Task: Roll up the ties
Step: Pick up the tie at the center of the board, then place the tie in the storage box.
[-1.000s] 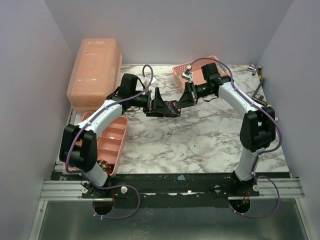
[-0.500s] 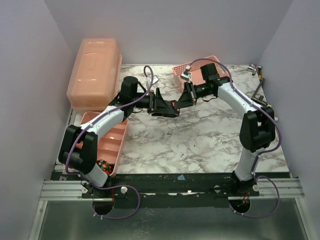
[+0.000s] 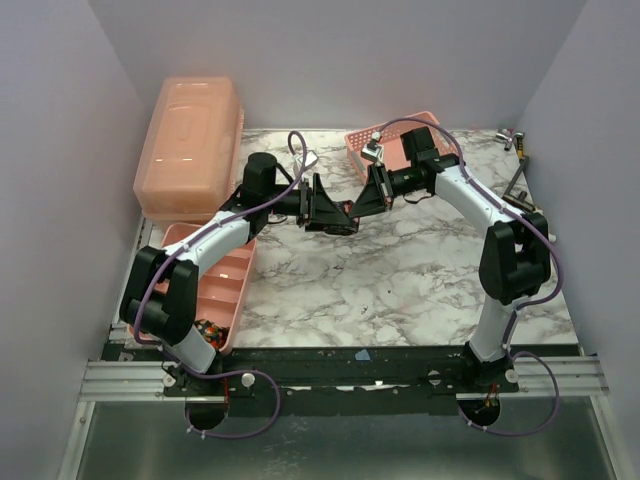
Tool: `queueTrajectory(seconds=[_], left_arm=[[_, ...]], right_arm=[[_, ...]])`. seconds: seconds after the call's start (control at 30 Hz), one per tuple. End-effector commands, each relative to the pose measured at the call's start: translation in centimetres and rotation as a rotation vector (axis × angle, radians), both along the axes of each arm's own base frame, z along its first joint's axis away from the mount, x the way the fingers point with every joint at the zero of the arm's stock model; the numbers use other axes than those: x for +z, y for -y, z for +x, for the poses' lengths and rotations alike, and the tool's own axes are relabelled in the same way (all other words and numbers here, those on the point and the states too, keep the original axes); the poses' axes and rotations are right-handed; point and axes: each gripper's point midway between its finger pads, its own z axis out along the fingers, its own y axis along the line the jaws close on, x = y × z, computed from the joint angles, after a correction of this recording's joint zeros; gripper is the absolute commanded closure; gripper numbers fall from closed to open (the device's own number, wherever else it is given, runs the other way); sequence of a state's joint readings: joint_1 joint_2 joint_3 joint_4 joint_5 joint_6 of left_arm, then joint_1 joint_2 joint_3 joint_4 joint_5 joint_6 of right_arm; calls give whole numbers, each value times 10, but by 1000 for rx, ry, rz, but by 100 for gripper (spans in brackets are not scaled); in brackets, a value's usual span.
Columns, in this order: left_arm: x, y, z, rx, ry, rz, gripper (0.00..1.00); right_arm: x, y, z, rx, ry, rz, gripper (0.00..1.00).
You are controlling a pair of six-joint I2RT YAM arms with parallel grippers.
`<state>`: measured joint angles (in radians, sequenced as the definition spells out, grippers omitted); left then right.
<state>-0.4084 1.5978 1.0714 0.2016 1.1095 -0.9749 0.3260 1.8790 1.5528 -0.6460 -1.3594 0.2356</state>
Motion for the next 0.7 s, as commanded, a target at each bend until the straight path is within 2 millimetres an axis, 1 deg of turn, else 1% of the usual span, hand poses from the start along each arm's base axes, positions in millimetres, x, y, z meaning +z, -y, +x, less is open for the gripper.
queueTrajectory(seconds=[0.0,0.07,0.23,0.33,0.4,0.47,0.53,0.57,0.6,0.63,0.67], left_arm=[[15,8,2,-24,61,-37,38],[13,8,3,-21,55,-32,50],[5,6,4,-6,40,-11,76],[3,4,3,-2,41,0,88],[2,2,3,-1,48,10,92],[0,0,1,-2,52,24,95],[-3,-6,-1,-3,65,49,100],[-5,-12,-4,-6,66,69,100],[-7,-21,-7,-10,94,93,100],[-12,-30,-11,-13,90,133,100],[-18,-43,-18,-22,101,179,100]], right_arm=[[0,-4,-4,9,3,-3,99],[-2,-4,-4,7,-5,-6,100],[-7,-3,-6,6,-19,-13,99],[-11,-2,-6,-3,-25,-28,99],[-13,-2,-6,-7,-27,-36,95],[-15,-2,-6,-11,-26,-46,84],[-17,-1,-5,-20,-16,-64,66],[-18,0,-4,-25,-6,-73,55],[-18,1,-3,-30,7,-85,47],[-18,3,-3,-33,26,-94,40],[-18,5,-3,-39,35,-109,34]])
